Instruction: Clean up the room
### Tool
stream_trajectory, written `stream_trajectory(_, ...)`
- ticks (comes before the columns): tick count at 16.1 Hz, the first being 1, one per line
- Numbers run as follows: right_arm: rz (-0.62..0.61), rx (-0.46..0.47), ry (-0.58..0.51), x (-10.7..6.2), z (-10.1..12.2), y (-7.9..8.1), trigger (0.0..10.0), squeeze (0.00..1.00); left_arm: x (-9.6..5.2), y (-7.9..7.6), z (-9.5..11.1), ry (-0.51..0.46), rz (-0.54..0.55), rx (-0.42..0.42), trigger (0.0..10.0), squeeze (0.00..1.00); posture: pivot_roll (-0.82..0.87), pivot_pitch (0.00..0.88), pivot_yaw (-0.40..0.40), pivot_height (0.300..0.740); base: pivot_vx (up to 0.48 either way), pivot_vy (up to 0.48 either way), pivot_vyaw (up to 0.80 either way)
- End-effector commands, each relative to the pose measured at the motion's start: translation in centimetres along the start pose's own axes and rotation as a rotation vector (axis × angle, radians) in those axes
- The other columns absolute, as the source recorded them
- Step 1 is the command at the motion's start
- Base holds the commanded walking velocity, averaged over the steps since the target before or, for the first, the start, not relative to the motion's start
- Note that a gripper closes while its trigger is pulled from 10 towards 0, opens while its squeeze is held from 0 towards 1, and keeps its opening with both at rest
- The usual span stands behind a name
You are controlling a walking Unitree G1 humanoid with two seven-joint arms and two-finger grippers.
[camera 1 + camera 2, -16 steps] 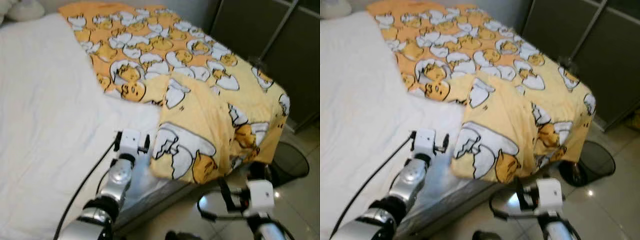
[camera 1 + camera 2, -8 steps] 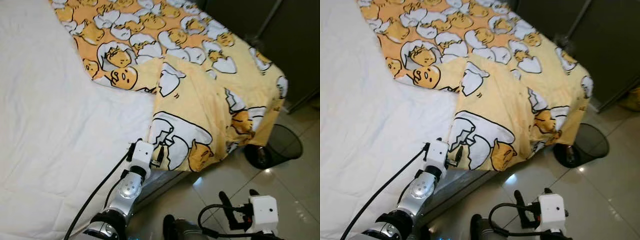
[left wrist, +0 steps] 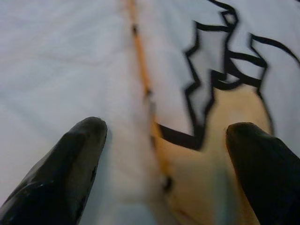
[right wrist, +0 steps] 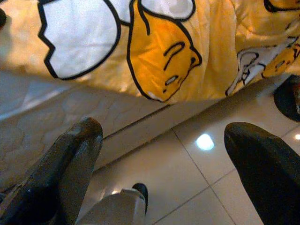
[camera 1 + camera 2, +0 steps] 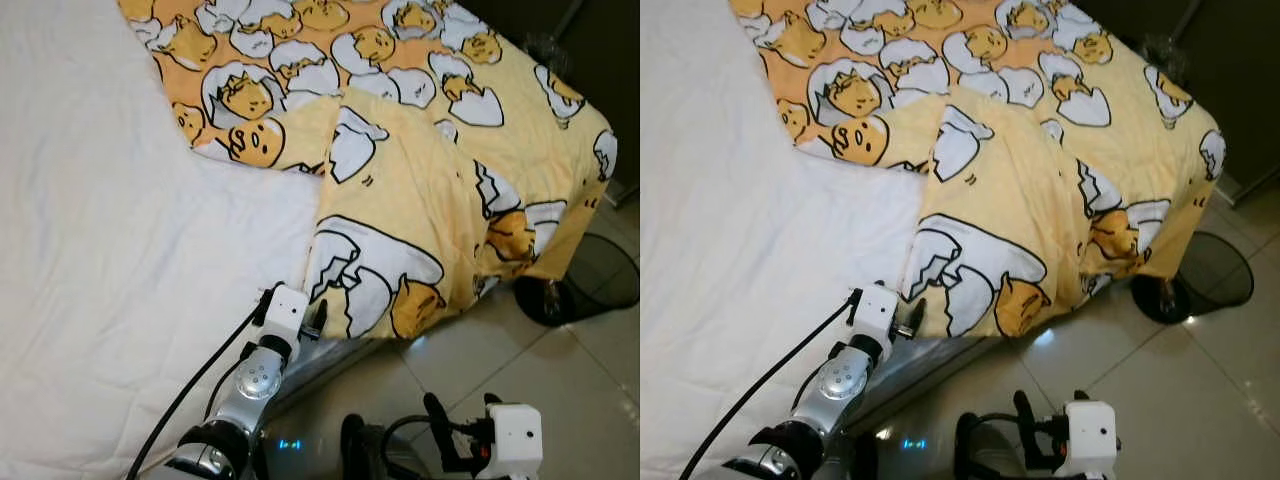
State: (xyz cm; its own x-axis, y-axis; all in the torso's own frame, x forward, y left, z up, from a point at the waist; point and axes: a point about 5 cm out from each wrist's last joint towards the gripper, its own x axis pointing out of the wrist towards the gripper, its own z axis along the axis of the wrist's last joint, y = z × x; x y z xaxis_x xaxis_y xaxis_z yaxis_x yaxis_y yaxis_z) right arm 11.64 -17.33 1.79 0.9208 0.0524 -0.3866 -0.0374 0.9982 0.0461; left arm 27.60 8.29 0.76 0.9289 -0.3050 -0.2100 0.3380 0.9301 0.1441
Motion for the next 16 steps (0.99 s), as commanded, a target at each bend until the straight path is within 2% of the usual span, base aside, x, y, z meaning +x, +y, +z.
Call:
stream_trajectory(1, -0.024, -0.012, 0.019, -0.4, -0.4, -0.5, 10.0, 0.0, -0.5, -1.0, -0.2, -0.023, -0.039, 0.002, 10.0, 0.0, -0.14, 0.256, -0.047, 0.74, 0.0, 0.0, 0.0)
stream_trajectory(2, -0.028, -0.015, 0.027, -0.4, -0.5, -0.7, 10.0, 0.0, -0.7, -1.3, -0.2, -0.03, -0.055, 0.019, 10.0, 0.0, -0.13, 0.256, -0.048, 0.74, 0.0, 0.0, 0.0)
stream_trajectory(3, -0.025, -0.019, 0.033, -0.4, -0.7, -0.7, 10.0, 0.0, -0.8, -1.6, -0.8, 0.005, -0.06, 0.02, 10.0, 0.0, -0.13, 0.256, -0.049, 0.74, 0.0, 0.0, 0.0)
stream_trajectory(6, -0.02, -0.024, 0.039, -0.2, -0.7, -0.7, 10.0, 0.0, -0.6, -2.3, -1.1, 0.063, -0.088, -0.009, 10.0, 0.0, -0.13, 0.252, -0.052, 0.74, 0.0, 0.0, 0.0)
stream_trajectory(8, -0.021, -0.031, 0.043, 0.1, -0.7, -0.9, 10.0, 0.0, -0.5, -3.1, -2.5, 0.228, -0.124, 0.014, 10.0, 0.0, -0.14, 0.252, -0.057, 0.74, 0.0, 0.0, 0.0)
stream_trajectory(9, -0.021, -0.034, 0.043, 0.2, -0.6, -0.9, 10.0, 0.0, -0.3, -2.7, -2.6, 0.265, -0.092, 0.012, 10.0, 0.0, -0.14, 0.252, -0.057, 0.74, 0.0, 0.0, 0.0)
stream_trajectory(10, -0.022, -0.035, 0.043, 0.2, -0.6, -1.0, 10.0, 0.0, -0.1, -2.5, -2.5, 0.275, -0.076, 0.001, 0.0, 0.0, -0.15, 0.254, -0.06, 0.74, 0.0, 0.0, 0.0)
stream_trajectory(13, -0.033, -0.04, 0.041, 0.4, -0.4, -1.5, 10.0, 0.0, 1.3, -1.7, -0.9, 0.267, -0.013, -0.127, 0.0, 0.0, -0.16, 0.247, -0.058, 0.74, 0.0, 0.0, 0.0)
stream_trajectory(15, -0.036, -0.04, 0.039, 0.6, -0.3, -1.6, 10.0, 0.0, 1.5, -1.9, -0.7, 0.261, -0.036, -0.147, 0.0, 0.0, -0.16, 0.244, -0.056, 0.74, 0.0, 0.0, 0.0)
stream_trajectory(16, -0.039, -0.037, 0.039, 0.7, -0.4, -1.7, 10.0, 0.0, 1.4, -2.0, -0.7, 0.256, -0.049, -0.131, 0.0, 0.0, -0.16, 0.238, -0.051, 0.74, 0.0, 0.0, 0.0)
